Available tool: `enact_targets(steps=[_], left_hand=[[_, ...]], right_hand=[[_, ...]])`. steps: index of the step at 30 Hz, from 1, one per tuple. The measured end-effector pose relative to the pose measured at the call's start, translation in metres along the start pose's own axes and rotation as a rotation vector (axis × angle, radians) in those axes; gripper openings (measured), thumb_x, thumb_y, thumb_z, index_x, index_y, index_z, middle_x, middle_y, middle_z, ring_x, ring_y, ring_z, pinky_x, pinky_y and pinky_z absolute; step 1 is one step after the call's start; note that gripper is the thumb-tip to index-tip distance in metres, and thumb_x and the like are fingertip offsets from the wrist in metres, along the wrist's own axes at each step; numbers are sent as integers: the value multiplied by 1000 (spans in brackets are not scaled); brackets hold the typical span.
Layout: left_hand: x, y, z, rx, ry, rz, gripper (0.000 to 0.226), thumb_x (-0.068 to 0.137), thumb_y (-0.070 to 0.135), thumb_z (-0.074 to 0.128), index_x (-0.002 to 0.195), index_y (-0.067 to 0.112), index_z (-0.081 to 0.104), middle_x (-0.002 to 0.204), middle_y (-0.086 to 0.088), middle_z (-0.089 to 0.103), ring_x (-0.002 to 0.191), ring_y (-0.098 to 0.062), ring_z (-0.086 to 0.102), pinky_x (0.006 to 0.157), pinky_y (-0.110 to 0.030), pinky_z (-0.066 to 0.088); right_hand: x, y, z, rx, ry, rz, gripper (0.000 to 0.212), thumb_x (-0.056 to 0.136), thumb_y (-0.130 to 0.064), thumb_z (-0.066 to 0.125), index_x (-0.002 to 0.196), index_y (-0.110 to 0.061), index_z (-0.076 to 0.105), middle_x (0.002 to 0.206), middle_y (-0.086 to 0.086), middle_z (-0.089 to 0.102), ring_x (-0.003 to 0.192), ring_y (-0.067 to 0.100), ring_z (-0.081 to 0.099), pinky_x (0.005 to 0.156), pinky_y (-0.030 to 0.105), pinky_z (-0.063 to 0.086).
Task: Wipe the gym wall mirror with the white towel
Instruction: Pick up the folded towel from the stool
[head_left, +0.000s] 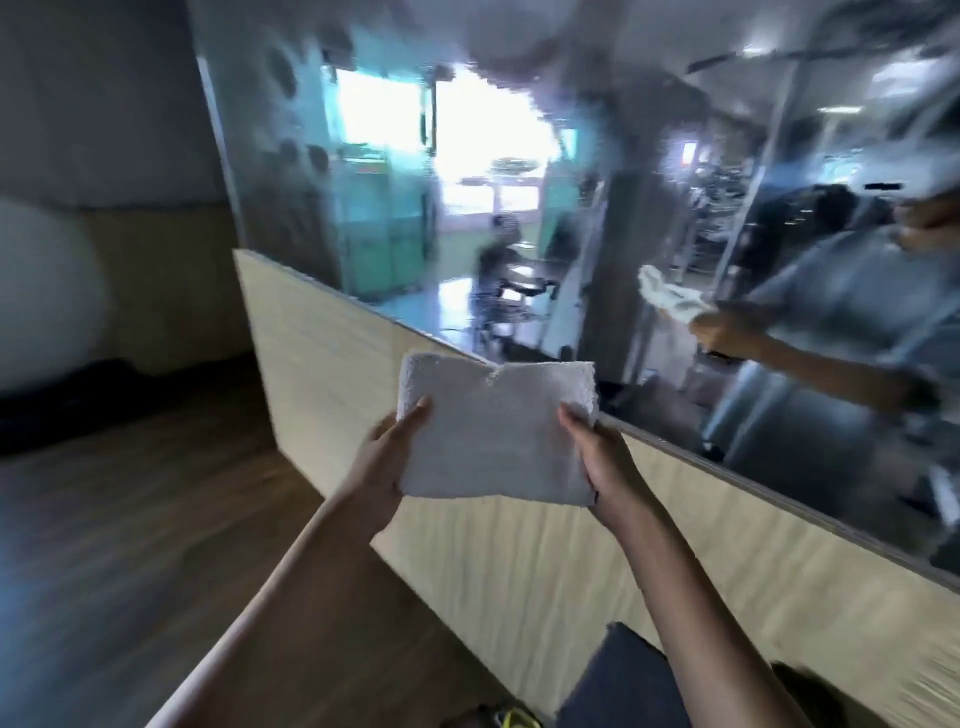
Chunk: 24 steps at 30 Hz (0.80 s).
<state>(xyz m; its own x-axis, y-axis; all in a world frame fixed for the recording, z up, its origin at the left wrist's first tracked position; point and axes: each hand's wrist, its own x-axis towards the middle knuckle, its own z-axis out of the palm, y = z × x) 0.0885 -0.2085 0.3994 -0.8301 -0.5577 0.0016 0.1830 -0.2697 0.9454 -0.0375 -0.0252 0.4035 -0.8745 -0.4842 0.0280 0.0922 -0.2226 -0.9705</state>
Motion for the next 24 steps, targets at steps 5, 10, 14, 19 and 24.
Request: enact_targets(steps=[5,10,14,19,24], left_hand=[[-13,3,-97,-9,135,-5,39,94,35,67,118,5,65,92,-13,72,78,-24,69,63,-34,52],[1,-3,-184,-48,282,-39,30,102,29,54,121,9,65,88,-6,75,78,-21,73,62,-35,57],[36,2,-255,-86,387,-43,33,100,31,58,126,13,64,110,-14,74,98,-29,72,78,-42,59],[79,24,-337,-137,409,-31,29,102,34,53,126,24,65,119,-9,72,109,-27,69,86,-49,59],[126,49,-396,-116,500,-3,31,101,37,54,119,14,67,105,-10,76,88,-21,74,62,-36,59]], right_hand=[[30,49,83,-70,-173,107,24,99,-21,61,122,-14,65,107,5,76,93,20,73,70,29,57],[65,100,172,-279,-306,171,17,101,-12,52,112,-13,65,98,5,73,80,14,70,59,16,52],[103,131,255,-423,-359,103,12,99,-27,59,105,-17,63,90,-2,67,78,8,63,55,14,48],[145,167,354,-540,-253,-71,46,95,-46,63,123,-10,57,108,1,60,99,17,58,71,25,42],[194,197,422,-584,-256,-237,33,103,-32,52,120,-4,56,103,4,59,98,24,61,73,26,39]])
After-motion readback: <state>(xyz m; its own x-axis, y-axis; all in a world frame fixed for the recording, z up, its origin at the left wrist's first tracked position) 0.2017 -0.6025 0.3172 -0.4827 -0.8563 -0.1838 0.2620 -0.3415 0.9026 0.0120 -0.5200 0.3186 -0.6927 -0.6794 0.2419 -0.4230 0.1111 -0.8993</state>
